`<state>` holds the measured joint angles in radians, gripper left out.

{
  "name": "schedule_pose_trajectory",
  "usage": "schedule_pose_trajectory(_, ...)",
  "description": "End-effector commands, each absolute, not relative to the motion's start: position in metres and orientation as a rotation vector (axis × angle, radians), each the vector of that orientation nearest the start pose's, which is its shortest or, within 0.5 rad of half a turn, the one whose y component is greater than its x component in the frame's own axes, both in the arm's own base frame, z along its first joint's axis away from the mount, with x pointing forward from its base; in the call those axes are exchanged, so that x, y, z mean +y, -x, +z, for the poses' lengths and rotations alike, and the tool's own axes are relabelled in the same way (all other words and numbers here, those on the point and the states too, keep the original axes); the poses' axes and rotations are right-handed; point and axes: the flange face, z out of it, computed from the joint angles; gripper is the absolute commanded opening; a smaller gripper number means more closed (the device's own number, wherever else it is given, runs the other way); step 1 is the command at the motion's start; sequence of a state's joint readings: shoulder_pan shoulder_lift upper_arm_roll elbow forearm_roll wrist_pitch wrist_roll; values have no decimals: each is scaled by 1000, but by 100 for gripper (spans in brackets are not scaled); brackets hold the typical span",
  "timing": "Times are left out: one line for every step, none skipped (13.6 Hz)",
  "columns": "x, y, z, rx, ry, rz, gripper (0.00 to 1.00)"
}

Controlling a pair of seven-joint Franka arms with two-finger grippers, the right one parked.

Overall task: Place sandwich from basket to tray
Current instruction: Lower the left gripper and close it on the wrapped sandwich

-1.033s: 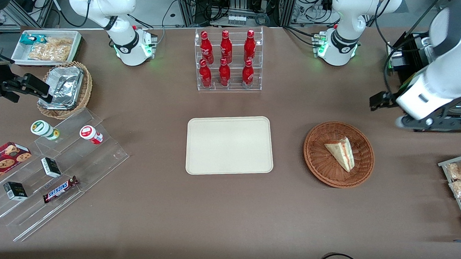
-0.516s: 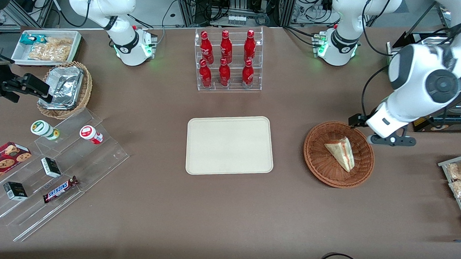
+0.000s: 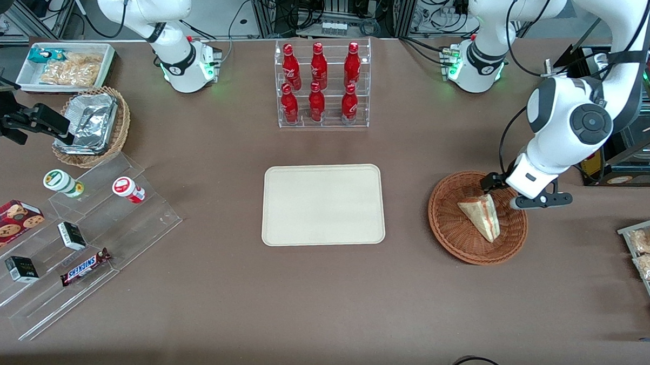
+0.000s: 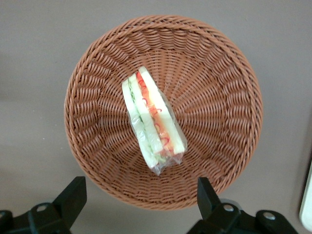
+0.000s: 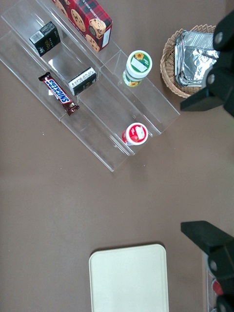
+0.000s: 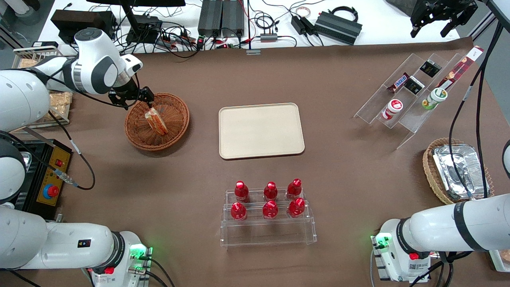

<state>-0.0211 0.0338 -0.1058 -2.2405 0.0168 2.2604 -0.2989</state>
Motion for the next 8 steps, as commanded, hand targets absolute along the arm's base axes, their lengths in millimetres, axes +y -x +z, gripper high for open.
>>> schedule_pose_trajectory(-72,-525,337,-499,3103,-28,100)
schedule_pose_trajectory(-72,-526,328,-583,3092,-34,100)
schedule_pose_trajectory(-72,-527,320,-657,3079,-28,100)
schedule_pose_trajectory(-73,-529,313,-728,3066,-31,100)
schedule_pose_trajectory(-78,-530,306,-804,3050,-30,100)
schedule_pose_trajectory(-83,-530,299,-888,3028,-26,100)
schedule_pose_trajectory(-85,-532,293,-967,3012,-41,100)
schedule_pose_trajectory(-86,-534,283,-1029,2996,-43,100)
